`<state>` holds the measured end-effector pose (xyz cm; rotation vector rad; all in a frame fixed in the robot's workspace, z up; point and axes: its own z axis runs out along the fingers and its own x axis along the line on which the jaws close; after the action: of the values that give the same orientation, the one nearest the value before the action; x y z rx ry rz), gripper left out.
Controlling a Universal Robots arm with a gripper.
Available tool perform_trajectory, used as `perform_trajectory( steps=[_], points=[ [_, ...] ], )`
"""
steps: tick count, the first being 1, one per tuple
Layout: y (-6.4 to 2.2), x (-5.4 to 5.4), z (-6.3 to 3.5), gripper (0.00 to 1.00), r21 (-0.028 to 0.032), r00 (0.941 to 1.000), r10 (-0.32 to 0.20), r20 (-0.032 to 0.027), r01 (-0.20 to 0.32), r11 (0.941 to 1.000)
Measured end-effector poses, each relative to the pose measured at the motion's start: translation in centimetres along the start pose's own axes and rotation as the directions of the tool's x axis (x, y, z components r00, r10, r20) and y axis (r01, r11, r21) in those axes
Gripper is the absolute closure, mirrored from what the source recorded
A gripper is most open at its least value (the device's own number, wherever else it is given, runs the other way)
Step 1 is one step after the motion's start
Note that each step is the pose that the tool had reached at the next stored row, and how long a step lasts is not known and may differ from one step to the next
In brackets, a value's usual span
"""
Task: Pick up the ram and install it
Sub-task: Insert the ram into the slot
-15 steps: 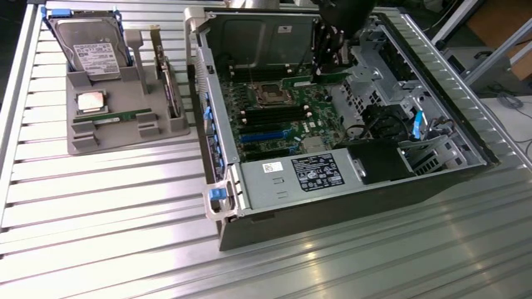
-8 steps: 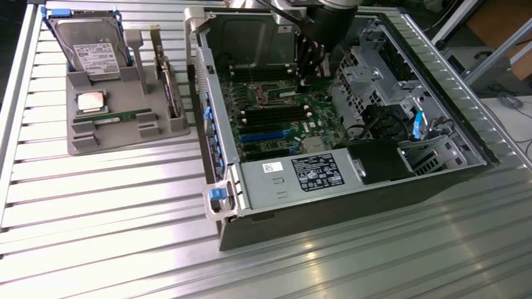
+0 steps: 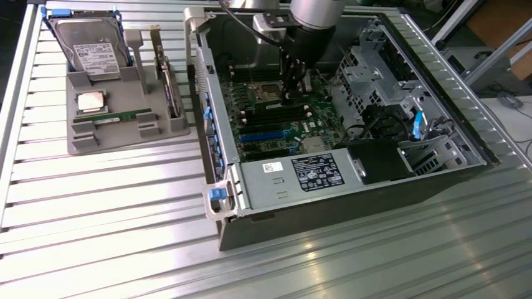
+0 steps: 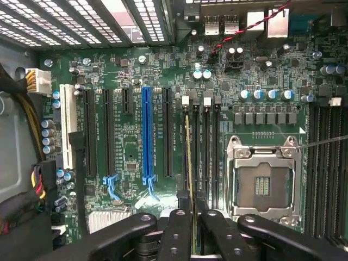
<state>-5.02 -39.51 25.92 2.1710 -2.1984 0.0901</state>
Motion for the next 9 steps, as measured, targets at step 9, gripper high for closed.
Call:
perform_trajectory(
  steps=[9],
  points=[
    [0.64, -0.2, 2.18, 0.86, 0.0001, 1.0, 0.0, -0.0061, 0.0, 1.0]
  ],
)
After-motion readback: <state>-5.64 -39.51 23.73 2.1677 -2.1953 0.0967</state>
